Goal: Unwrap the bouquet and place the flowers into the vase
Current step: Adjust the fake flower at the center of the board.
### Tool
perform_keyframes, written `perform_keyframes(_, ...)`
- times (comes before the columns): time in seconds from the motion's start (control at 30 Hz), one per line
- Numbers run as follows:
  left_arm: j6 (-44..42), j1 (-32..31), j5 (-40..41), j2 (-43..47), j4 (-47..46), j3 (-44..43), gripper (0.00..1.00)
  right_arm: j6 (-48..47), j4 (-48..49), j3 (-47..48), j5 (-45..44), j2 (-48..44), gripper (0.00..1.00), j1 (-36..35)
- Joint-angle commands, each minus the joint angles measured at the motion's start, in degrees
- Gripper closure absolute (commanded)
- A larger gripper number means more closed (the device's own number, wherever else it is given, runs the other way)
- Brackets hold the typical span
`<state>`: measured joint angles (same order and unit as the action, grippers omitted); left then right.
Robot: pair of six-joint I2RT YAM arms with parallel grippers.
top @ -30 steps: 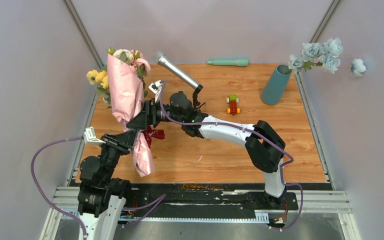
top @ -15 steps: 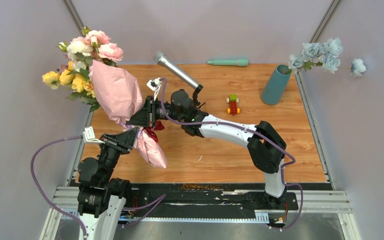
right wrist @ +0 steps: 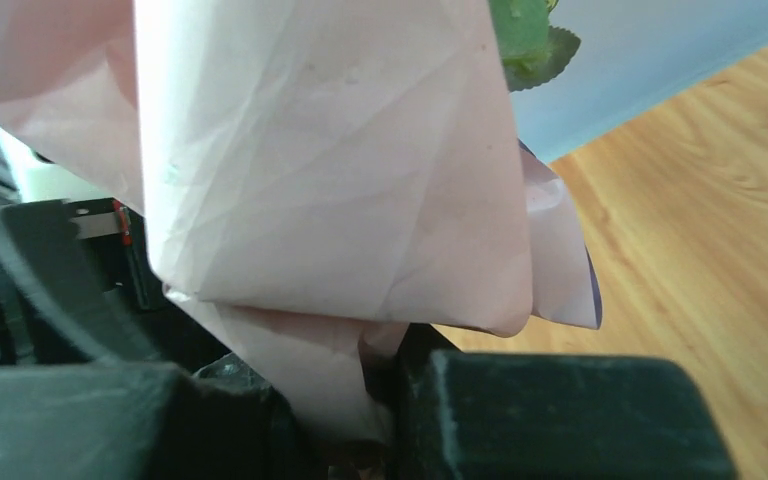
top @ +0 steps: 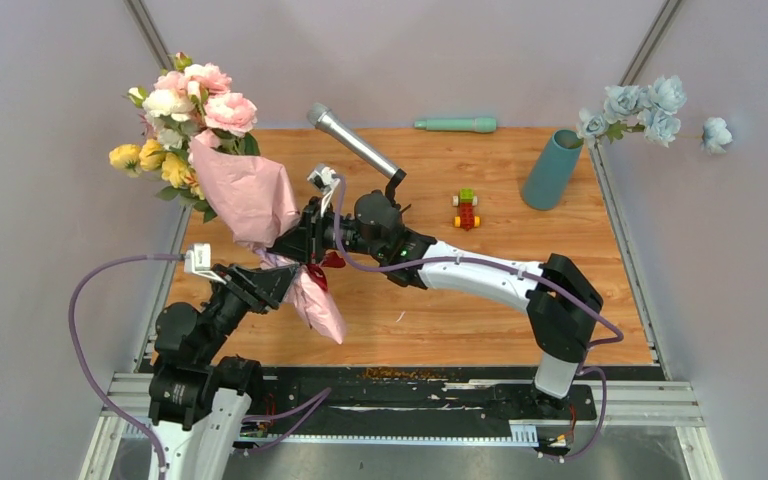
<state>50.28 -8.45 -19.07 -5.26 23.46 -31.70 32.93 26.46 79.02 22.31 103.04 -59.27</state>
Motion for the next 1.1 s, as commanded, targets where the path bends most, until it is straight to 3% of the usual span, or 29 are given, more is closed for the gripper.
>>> perform_keyframes(0.0, -11.3, -0.7, -7.1, -4.1, 5.6, -6.8, 0.20, -11.8, -1.9, 1.4, -11.8, -6.2, 1.00, 0.0)
perform_keyframes(0.03, -13.6, -0.7, -6.9, -4.7, 7.1, -7.8, 0.09, -13.0, -3.9, 1.7, -13.7, -6.5, 1.00, 0.0)
perform_keyframes(0.1, -17.5, -0.7, -6.4, -6.3, 11.6, -10.8, 0.01, -15.2, -6.9, 2.1, -16.9, -7.0, 1.00, 0.0)
perform_keyframes(0.23, -24.2, -0.9, -3.7, -9.0, 21.3, -16.5, 0.00, -18.5, -10.9, 2.7, -22.1, -7.3, 1.00, 0.0)
perform_keyframes(0.37, -27.3, -1.2, 6.2, -9.6, 27.7, -20.2, 0.00, -20.8, -14.5, 2.4, -28.1, -7.3, 1.00, -0.1)
perform_keyframes(0.53, -29.3, -1.3, 15.2, -12.2, 27.1, -20.6, 0.00, -22.6, -17.1, 0.5, -34.5, -7.6, 1.00, -1.8)
perform_keyframes(0.67, -27.2, -1.2, 24.1, -11.7, 19.9, -17.2, 0.00, -22.2, -19.2, 0.4, -38.8, -5.7, 1.00, -3.7)
perform_keyframes(0.8, -24.8, -1.3, 26.7, -9.5, 16.4, -13.7, 0.00, -21.8, -19.6, 1.0, -44.5, -2.1, 1.00, -6.1)
perform_keyframes(1.07, -22.1, -1.2, 30.3, -3.7, 20.4, -11.3, 0.00, -21.1, -26.2, 11.8, -57.8, 12.0, 1.00, -8.8)
